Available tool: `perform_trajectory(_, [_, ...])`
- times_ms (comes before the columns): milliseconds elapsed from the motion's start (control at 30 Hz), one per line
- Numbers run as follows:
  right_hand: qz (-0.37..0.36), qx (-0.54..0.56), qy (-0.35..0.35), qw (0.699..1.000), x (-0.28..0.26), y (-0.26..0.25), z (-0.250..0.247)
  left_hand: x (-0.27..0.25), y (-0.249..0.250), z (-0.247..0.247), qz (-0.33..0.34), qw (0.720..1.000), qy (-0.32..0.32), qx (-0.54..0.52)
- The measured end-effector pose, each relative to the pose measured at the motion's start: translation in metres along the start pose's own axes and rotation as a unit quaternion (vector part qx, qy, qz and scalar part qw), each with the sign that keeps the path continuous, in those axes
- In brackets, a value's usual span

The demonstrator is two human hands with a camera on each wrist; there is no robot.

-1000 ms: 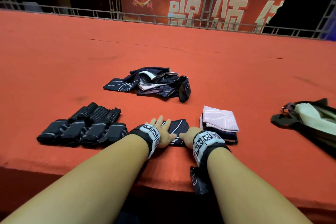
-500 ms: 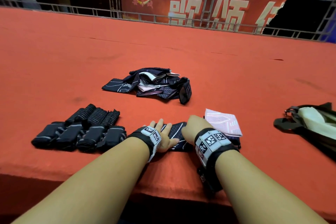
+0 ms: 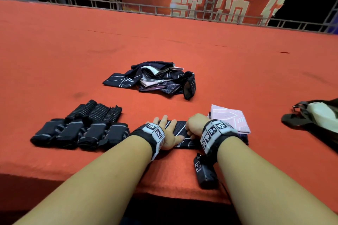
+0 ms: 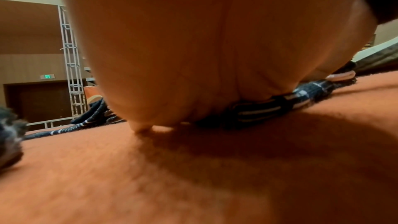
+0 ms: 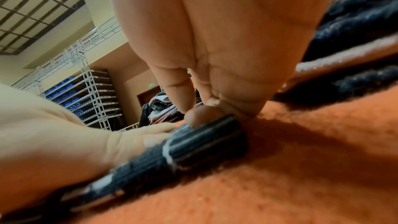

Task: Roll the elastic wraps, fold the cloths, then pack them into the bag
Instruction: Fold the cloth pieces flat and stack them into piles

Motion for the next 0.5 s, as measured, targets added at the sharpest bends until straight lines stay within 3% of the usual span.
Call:
perform_trajectory(167, [0.008,0.066,0.005,0.998,-0.011,-0.003,0.005,-0.005,0.002,-0.003,-0.006,1.000,0.020,0.002])
perform_trajectory(333, [0.057,0.114,-0.017,0.992,-0.017,0.026,0.016,-0.005,0.003,-0.005,-0.010,1.000,-0.003,0.000])
perform_trajectory(500, [0.024,0.149,0.012,0.988,-0.012,0.034,0.015,-0.004,0.002,-0.004,-0.008,1.000,-0.003,0.002])
Point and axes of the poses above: each hand's wrist, its own x-axis towards the middle knuckle, its own z-axis out of the palm, y = z × x, the point moved 7 cm from there along x, towards the middle knuckle, and after that the axes turned 9 degrees about y, right-handed, at the moved point
